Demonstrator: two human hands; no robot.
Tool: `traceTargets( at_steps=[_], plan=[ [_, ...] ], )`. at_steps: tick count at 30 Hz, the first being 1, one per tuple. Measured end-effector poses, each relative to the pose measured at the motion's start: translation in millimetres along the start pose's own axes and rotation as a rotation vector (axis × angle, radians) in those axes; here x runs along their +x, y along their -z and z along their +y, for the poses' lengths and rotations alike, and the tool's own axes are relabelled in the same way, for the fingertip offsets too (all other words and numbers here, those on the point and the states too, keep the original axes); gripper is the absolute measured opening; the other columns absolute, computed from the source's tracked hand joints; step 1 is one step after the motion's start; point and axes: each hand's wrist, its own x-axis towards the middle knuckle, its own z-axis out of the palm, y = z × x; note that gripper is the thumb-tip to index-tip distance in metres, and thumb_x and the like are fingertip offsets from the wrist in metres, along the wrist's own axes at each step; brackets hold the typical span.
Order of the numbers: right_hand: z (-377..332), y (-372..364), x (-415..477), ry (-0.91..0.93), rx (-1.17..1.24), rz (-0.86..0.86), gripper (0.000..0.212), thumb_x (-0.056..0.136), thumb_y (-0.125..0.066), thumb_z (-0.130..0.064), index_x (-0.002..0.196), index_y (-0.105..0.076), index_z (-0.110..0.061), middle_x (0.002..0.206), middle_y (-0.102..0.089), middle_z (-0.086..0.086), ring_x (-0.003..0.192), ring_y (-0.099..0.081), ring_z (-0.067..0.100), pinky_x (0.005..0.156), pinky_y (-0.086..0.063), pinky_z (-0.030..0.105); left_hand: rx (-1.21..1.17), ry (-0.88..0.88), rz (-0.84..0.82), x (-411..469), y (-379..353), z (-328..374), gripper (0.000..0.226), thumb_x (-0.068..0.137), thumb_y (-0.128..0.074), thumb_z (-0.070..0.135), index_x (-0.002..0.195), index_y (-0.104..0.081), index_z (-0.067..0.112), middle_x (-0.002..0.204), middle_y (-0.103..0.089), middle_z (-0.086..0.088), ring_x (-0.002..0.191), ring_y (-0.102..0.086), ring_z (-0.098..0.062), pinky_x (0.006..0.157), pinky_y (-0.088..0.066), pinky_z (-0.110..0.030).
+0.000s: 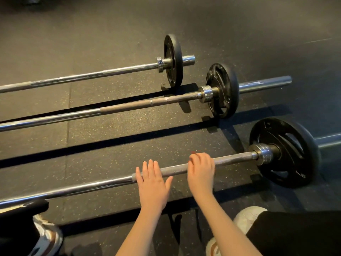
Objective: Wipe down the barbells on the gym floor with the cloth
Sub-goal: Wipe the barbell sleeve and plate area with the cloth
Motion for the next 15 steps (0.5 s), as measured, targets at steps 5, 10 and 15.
traceTargets(
  at_steps=[5,10,15],
  plan=[
    [30,25,33,0.272,-0.098,-0.201,0.017,0.097,-0.05,-0.029,0.103,-0.064,-0.019,0.097,-0.062,-0.005,0.095,-0.056,0.017,0.085,-0.04,0.029,0.01,-0.002,-0.004,2,-4,0,0.076,0.087,-0.029,0.056,0.123,-0.06,-0.004,0.127,-0.059,-0.021,0.121,-0.053,-0.039,0.106,-0.022,-0.055],
    [32,20,12,-0.097,-0.011,-0.023,0.023,0.098,-0.051,-0.024,0.116,-0.061,-0.016,0.119,-0.059,0.0,0.122,-0.048,0.02,0.11,-0.037,0.043,0.01,-0.011,-0.049,2,-5,-2,0.077,0.087,-0.028,0.057,0.124,-0.06,-0.003,0.128,-0.06,-0.02,0.121,-0.054,-0.039,0.106,-0.022,-0.055],
    [16,18,12,0.211,-0.003,-0.184,0.02,0.097,-0.052,-0.028,0.113,-0.061,-0.021,0.112,-0.059,-0.005,0.109,-0.052,0.015,0.101,-0.042,0.036,0.014,0.034,-0.057,3,-3,2,0.08,0.087,-0.024,0.058,0.127,-0.057,-0.002,0.131,-0.057,-0.02,0.125,-0.05,-0.039,0.108,-0.019,-0.055]
  ],
)
